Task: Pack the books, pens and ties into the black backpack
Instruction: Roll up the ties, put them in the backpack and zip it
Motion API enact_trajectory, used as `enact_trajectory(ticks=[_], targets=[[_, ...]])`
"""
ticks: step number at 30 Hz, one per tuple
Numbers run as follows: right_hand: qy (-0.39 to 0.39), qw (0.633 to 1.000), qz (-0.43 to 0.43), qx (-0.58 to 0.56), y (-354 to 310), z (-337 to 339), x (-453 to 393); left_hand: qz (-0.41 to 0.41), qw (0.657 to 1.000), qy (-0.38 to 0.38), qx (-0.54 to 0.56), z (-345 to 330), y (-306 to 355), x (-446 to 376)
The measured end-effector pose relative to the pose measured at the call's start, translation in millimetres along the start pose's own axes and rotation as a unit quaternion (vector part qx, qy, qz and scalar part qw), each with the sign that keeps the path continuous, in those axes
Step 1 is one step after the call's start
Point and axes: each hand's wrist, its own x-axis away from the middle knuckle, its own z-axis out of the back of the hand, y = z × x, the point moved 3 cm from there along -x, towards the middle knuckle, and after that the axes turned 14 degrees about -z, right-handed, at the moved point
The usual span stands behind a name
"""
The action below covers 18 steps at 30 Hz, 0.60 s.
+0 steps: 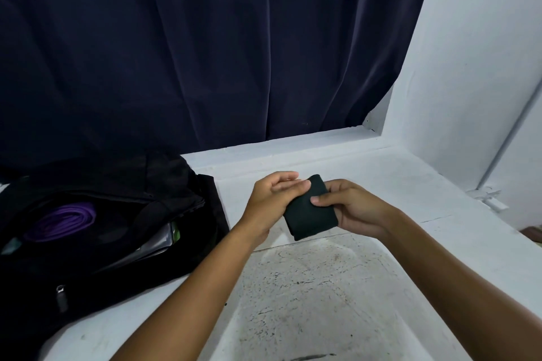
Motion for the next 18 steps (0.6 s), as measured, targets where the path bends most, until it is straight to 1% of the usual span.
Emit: enact_trajectory(ticks=[1,3,4,5,6,9,12,14,18], targets=[[-0.001,1.000,-0.004,-0.008,-1,-2,0,0.053,0.997,-0.010,0.053,-3,-4,2],[0.002,1.000,-0.014,-0.022,-1,-5,1,0.150,0.971,-0.045,0.181,-10,-12,10],[0.007,0.999,-0.021,-0.029,-1,-5,1,0.182,0.952,-0.055,0.238,-13,-14,14],[0.014,0.999,-0.028,-0.036,-1,-7,2,0.197,0.939,-0.056,0.275,-15,-16,17],[0.021,0.998,-0.034,-0.039,-1,-8,2,0.198,0.934,-0.049,0.292,-15,-18,18],[0.057,0.998,-0.030,-0.026,1,-11,0,0.191,0.940,-0.015,0.283,-16,-24,20],[0.100,0.995,0.000,0.015,4,-11,-4,0.186,0.943,0.016,0.276,-15,-26,19],[0.148,0.988,0.028,0.023,5,-10,-5,0.178,0.944,0.033,0.275,-14,-24,18],[0.239,0.966,0.092,0.040,8,-16,-4,0.175,0.944,0.040,0.276,-12,-21,17]])
